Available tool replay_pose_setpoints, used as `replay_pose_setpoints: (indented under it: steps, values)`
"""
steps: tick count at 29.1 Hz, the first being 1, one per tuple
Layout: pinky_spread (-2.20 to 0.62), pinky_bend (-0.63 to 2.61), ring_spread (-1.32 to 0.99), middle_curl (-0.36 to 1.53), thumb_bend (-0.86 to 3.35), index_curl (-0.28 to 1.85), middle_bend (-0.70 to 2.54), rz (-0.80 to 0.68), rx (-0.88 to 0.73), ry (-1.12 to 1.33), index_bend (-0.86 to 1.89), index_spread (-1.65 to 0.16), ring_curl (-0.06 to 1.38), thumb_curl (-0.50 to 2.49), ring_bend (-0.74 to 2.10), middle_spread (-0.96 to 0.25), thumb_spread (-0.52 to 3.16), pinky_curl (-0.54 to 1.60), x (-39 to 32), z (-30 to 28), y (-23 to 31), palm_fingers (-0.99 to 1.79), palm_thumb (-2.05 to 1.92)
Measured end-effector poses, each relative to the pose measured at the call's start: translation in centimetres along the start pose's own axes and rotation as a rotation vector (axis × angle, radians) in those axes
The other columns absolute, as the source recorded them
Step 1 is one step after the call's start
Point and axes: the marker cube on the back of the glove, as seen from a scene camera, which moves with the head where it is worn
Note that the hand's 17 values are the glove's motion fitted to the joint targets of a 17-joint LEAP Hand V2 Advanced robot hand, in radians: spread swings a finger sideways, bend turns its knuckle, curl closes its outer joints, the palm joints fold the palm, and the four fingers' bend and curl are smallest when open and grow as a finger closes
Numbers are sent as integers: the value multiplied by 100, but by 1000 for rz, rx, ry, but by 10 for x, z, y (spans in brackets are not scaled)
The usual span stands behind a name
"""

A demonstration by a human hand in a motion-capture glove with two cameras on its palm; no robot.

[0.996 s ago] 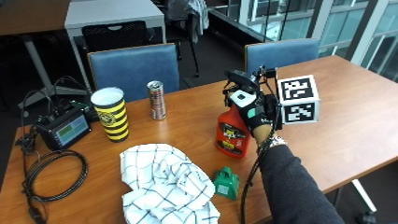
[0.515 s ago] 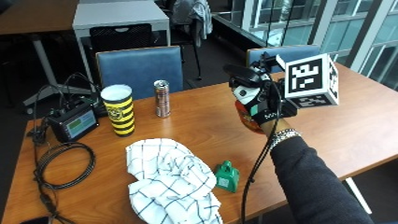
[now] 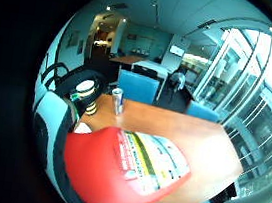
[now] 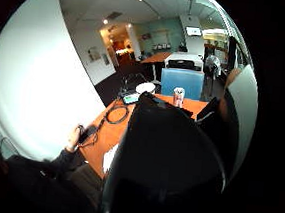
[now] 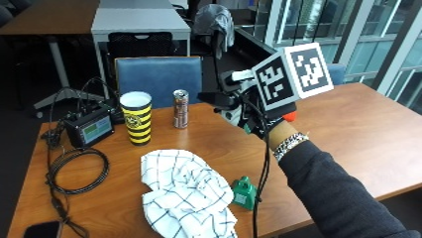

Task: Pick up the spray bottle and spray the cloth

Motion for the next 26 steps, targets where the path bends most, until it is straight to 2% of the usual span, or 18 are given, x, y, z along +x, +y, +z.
replay_pose_setpoints:
  steps: [17,26]
  values:
    - [-34,44,-24,51,-4,55,62,-559,-149,426,18,-32,47,75,63,-22,22,41,-49,65,52,136,101]
    - [-34,44,-24,51,-4,55,63,-644,-203,438,18,-32,46,75,62,-22,22,42,-64,89,76,136,101]
